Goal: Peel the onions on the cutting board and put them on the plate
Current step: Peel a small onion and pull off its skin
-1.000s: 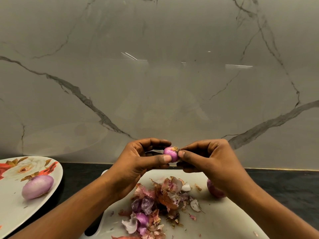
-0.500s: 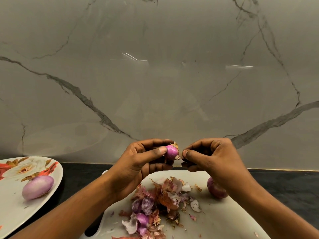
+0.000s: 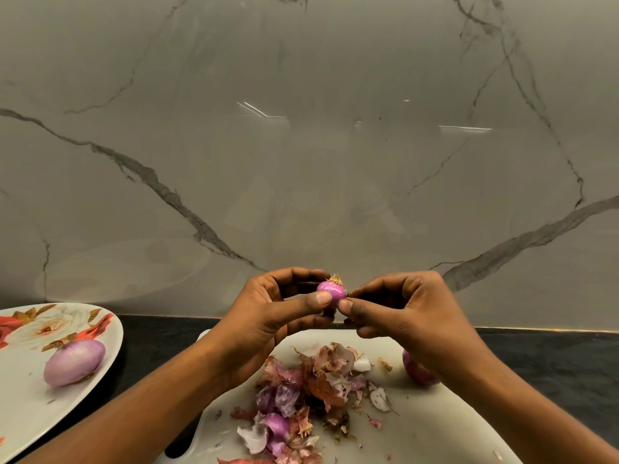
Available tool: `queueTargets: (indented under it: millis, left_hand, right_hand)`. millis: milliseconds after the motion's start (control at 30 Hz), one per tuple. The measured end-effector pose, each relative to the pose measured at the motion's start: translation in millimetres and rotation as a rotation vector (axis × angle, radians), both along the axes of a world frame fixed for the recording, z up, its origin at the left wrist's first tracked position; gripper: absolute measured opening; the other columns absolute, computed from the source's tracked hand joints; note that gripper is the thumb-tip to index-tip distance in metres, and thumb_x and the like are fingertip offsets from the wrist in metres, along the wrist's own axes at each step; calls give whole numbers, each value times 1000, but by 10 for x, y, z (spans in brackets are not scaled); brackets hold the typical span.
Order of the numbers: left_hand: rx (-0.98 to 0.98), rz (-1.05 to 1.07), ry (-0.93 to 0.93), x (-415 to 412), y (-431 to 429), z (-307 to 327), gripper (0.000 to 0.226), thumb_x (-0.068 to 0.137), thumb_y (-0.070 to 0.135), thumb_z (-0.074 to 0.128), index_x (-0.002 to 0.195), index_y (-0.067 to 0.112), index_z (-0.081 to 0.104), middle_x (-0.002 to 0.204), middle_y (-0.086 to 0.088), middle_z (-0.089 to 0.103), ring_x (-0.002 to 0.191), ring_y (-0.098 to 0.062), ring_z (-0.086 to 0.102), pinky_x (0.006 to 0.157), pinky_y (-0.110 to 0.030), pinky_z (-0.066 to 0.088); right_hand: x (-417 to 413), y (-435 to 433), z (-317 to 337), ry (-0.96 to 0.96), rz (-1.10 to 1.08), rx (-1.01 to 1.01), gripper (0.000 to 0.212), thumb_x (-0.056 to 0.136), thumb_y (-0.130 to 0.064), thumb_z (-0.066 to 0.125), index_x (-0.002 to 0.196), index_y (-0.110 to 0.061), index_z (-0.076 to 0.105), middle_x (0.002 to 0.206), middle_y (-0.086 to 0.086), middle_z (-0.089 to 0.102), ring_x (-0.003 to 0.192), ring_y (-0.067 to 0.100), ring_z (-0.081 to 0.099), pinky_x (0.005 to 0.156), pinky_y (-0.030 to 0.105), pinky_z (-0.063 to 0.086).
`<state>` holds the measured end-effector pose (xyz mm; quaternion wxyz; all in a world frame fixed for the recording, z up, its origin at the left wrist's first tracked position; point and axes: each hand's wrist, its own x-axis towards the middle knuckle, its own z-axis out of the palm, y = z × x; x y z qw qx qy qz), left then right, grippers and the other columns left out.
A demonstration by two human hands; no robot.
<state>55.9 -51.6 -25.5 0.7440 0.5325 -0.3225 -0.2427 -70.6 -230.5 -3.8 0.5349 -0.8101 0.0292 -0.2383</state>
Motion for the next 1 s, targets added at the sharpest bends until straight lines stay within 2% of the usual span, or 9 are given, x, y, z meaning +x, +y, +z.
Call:
queueTargets:
  millis: [133, 300, 400, 500, 600, 767, 1000]
  left_hand:
    - [-2, -2, 8, -7, -3, 9, 44, 80, 7, 80, 123, 4, 71, 122, -18, 75, 108, -37, 75, 86, -36, 65]
    - [-17, -45, 38, -21, -3, 15, 39, 88, 13, 76, 126, 4, 71, 119, -23, 75, 104, -39, 75, 89, -38, 65]
    - [-21, -55, 59, -23, -2, 28, 39, 88, 15, 77, 126, 7, 74, 119, -23, 75, 105, -38, 74, 88, -37, 65]
    - [18, -36, -4, -34, 10, 37, 38, 85, 19, 76, 121, 10, 78, 121, -18, 76, 105, -30, 73, 85, -31, 65]
    - [31, -19, -32, -54, 23, 48, 38, 81, 18, 78, 118, 7, 78, 120, -15, 77, 103, -25, 74, 79, -27, 63]
    - [52, 3, -50, -62, 36, 65, 37, 79, 14, 80, 114, 3, 78, 116, -16, 78, 101, -27, 76, 76, -26, 62]
    - [52, -17, -22, -57, 36, 79, 33, 82, 15, 86, 110, -1, 79, 111, -20, 78, 91, -26, 77, 74, -26, 62]
  right_hand:
    - [9, -5, -1, 26, -27, -6, 9, 85, -12, 81, 93, -11, 81, 82, 7, 81, 77, 21, 80, 70, 33, 66]
    - [12, -19, 10, 33, -82, -8, 2, 88, -8, 79, 89, -9, 80, 80, 8, 80, 75, 21, 79, 68, 31, 65]
    - [12, -14, 17, 59, -75, 31, 4, 88, -6, 79, 92, -6, 79, 81, 10, 80, 76, 23, 80, 70, 33, 66]
    - [-3, 21, 47, 119, 22, 175, 20, 85, -7, 81, 104, -6, 77, 87, 15, 81, 82, 29, 80, 75, 36, 67]
    - [-19, 45, 55, 153, 91, 224, 30, 83, -15, 81, 112, -8, 76, 93, 16, 81, 88, 31, 80, 77, 35, 66]
    - [-33, 32, 54, 126, 99, 199, 28, 84, -16, 79, 110, -8, 78, 95, 12, 81, 89, 28, 80, 75, 30, 66]
    - [-32, 27, 60, 140, 101, 238, 19, 90, -1, 74, 108, -3, 78, 93, 17, 81, 87, 31, 80, 75, 31, 66]
